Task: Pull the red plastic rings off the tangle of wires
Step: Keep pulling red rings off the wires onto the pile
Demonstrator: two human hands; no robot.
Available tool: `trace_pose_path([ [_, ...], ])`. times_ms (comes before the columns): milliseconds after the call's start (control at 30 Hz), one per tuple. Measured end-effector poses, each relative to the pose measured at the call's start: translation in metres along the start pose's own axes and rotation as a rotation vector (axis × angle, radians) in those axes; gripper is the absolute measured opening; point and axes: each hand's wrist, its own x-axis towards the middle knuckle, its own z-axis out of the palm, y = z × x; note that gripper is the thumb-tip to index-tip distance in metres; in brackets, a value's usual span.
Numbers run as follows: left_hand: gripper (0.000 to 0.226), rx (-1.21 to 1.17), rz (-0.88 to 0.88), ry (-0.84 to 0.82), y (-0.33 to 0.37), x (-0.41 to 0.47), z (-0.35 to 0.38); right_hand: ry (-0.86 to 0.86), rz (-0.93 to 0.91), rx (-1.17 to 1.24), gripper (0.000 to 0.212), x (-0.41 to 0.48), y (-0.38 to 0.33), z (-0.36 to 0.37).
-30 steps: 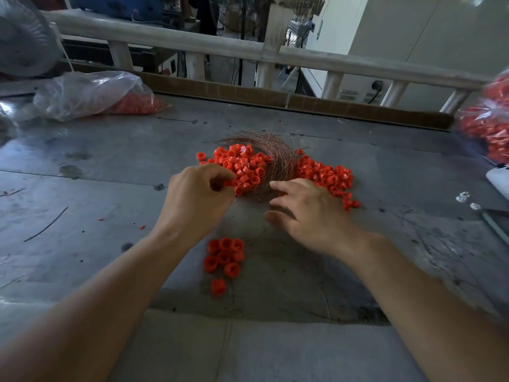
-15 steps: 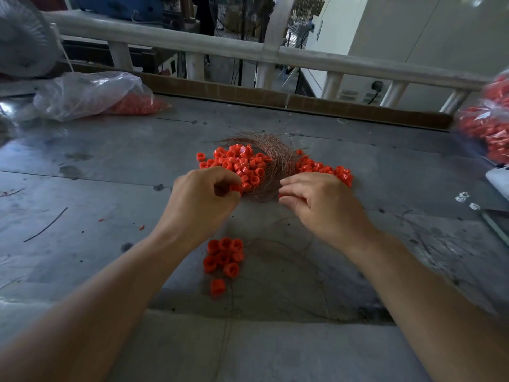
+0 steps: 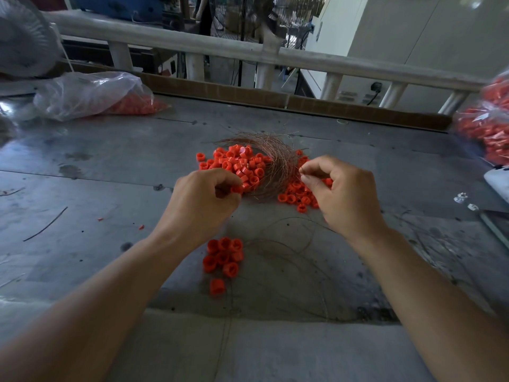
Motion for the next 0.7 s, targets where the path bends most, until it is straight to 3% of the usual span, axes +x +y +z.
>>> trace_pose_path([
  [333, 0.018, 0.000, -0.003, 0.008, 0.002, -0.001, -0.001, 0.205, -0.049, 0.139, 0.014, 0.000, -0.003, -0.006],
  [500, 0.019, -0.037, -0.024, 0.019, 0.004, -0.001, -0.002, 0.287, 0.069, 0.446, 0.011, 0.004, -0.006, -0.012],
  [700, 0.028, -0.402, -0.124, -0.030, 0.009, -0.001, -0.010, 0.493, -0.080, 0.578, 0.019, 0.010, -0.012, -0.029],
])
